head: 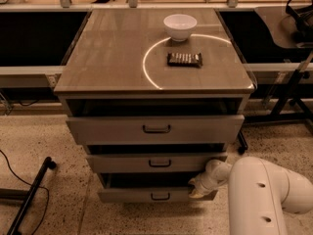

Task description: Open bottom drawer

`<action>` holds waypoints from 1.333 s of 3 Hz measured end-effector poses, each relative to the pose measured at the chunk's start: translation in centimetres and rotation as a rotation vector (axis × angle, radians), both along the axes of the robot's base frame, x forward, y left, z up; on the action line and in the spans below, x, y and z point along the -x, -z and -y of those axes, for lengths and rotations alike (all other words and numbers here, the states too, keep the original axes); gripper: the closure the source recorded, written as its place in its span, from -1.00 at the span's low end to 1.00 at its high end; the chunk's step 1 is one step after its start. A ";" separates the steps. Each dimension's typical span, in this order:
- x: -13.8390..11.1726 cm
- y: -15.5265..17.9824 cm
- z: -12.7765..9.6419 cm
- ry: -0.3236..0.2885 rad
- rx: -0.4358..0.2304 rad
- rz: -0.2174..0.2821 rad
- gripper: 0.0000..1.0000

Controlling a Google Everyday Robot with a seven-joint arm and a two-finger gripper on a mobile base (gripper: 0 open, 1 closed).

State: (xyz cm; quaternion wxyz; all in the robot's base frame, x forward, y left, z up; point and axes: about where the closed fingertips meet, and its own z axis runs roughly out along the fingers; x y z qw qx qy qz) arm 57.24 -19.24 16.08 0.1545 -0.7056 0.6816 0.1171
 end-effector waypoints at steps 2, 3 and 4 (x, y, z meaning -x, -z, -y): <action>0.2 -0.2 0.0 0.000 0.000 0.000 1.00; -0.3 0.2 -0.1 0.001 0.000 0.000 1.00; -0.6 0.4 -0.2 0.001 0.000 0.000 1.00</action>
Offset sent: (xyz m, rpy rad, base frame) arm 0.4056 0.0865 -0.5321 0.0109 -0.0079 -0.0622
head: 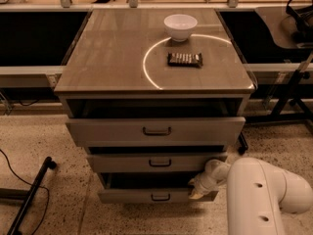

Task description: Open bottom drawer

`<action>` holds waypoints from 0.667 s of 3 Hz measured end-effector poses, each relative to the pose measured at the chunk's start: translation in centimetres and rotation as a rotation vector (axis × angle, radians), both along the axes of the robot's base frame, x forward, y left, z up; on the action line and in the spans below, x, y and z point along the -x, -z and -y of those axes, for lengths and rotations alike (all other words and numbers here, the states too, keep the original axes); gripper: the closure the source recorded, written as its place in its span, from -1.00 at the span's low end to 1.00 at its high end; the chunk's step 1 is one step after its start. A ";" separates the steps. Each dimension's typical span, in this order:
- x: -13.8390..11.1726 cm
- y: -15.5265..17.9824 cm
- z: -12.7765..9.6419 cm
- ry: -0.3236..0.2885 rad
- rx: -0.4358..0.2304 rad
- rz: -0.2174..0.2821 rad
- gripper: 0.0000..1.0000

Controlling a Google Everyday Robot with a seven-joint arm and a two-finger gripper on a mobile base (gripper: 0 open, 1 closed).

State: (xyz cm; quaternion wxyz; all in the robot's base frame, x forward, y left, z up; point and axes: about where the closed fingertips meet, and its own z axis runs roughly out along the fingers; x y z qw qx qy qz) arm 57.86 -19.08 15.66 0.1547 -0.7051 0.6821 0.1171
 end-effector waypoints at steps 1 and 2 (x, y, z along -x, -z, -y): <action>-0.3 0.1 -0.1 0.000 0.000 0.000 1.00; 0.0 0.4 -0.3 -0.020 0.005 -0.019 1.00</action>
Offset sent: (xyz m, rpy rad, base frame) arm 0.3994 0.0849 -0.5279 0.0105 -0.0079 -0.0608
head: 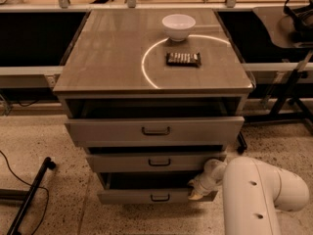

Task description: Open bottom drawer

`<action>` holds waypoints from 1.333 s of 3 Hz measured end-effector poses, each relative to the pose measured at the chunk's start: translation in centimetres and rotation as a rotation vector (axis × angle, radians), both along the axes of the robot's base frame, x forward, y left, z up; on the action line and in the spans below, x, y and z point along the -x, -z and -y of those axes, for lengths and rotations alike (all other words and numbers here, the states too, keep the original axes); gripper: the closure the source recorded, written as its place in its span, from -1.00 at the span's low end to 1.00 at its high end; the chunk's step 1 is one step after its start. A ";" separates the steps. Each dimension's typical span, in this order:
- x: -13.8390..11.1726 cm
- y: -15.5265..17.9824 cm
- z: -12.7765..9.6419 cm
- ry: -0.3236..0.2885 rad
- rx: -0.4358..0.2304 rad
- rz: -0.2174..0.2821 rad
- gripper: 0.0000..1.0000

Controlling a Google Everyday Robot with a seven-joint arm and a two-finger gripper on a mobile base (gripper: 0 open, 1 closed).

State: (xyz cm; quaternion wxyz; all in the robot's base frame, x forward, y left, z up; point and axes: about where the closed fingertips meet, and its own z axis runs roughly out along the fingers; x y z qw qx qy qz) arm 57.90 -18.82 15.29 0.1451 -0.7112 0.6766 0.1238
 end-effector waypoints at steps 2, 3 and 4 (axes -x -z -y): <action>-0.7 0.3 -0.2 0.001 0.000 0.000 1.00; -1.0 0.4 -0.2 0.002 0.000 0.000 1.00; -1.0 0.1 -0.2 0.002 0.000 0.000 1.00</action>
Offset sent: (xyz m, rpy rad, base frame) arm 0.3990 0.0824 -0.5242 0.0151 -0.0273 -0.0813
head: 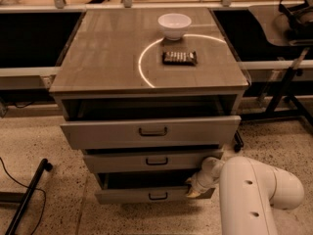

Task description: Open bottom drawer

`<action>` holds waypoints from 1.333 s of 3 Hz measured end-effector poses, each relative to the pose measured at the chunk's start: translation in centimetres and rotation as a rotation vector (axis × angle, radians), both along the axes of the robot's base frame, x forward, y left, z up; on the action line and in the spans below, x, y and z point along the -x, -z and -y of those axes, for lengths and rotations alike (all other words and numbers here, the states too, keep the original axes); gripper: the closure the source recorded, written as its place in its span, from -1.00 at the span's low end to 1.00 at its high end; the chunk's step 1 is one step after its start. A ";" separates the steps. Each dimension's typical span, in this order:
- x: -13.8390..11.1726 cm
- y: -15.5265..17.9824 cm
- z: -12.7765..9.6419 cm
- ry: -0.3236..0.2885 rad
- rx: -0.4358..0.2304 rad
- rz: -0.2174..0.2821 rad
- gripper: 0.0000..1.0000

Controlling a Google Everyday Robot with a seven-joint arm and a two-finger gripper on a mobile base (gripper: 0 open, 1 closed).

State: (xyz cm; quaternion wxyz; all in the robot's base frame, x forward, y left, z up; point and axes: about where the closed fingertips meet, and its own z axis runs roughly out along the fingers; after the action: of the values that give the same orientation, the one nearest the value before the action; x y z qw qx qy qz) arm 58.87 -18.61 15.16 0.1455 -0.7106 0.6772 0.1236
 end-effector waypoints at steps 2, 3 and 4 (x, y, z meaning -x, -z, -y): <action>-0.4 0.6 -0.9 0.001 0.000 0.000 1.00; -0.4 0.5 -1.0 0.001 0.000 0.000 1.00; -0.7 0.5 -1.0 0.002 0.000 0.000 1.00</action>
Offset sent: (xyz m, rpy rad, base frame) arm 0.3893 0.0802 -0.5229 0.0147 -0.0268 -0.0793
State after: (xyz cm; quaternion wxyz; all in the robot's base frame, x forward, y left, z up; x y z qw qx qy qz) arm 59.55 -17.56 14.68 0.1459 -0.7100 0.6778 0.1235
